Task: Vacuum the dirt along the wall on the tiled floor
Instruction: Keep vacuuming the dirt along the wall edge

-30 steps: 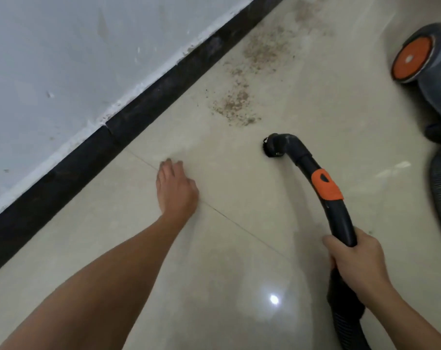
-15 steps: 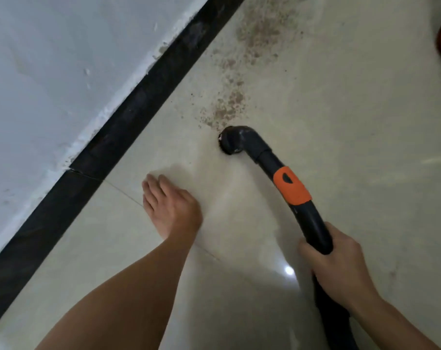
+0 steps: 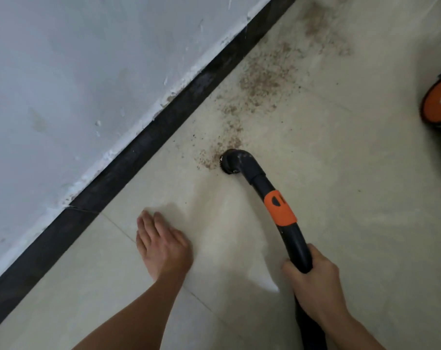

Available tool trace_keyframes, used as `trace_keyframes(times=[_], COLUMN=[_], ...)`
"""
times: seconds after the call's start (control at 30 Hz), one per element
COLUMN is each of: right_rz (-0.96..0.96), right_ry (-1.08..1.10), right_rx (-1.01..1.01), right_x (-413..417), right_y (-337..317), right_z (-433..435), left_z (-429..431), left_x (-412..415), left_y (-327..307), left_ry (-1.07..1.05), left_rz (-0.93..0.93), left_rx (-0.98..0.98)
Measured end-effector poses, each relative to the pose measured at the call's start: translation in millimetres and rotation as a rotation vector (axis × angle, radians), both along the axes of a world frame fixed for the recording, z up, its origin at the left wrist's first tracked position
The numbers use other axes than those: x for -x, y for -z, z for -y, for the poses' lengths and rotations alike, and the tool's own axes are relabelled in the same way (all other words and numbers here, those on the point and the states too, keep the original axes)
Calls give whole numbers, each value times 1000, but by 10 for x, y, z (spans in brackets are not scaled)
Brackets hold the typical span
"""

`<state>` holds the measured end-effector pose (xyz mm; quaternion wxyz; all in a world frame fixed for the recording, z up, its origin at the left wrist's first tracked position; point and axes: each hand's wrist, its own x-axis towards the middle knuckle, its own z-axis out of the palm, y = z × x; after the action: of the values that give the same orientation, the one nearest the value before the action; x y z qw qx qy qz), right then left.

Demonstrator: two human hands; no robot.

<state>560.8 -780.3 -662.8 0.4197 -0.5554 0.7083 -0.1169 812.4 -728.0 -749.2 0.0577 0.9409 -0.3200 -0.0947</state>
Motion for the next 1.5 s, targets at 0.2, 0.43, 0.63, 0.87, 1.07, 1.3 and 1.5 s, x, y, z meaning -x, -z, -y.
trace_keyframes(times=[0.2, 0.43, 0.63, 0.87, 1.07, 1.3, 1.5], right_rz=[12, 65, 170, 105, -25, 119, 177], right_ry=[-26, -81, -143, -165, -255, -149, -201], right_rx=[12, 70, 62, 56, -27, 72, 65], right_x=[-193, -794, -1264, -731, -125, -941, -1269], right_y=[40, 78, 194, 46, -27, 157, 136], right_z=[-68, 176, 441, 170, -674, -190, 52], left_z=[5, -53, -33, -159, -864, -1013, -990], left_x=[4, -25, -46, -73, -13, 11, -20], left_y=[-8, 82, 77, 38, -2, 46, 78], left_ry=[15, 7, 21, 113, 57, 70, 64], left_rz=[-11, -10, 2, -45, -59, -52, 2], left_rx=[47, 40, 79, 81, 153, 90, 101])
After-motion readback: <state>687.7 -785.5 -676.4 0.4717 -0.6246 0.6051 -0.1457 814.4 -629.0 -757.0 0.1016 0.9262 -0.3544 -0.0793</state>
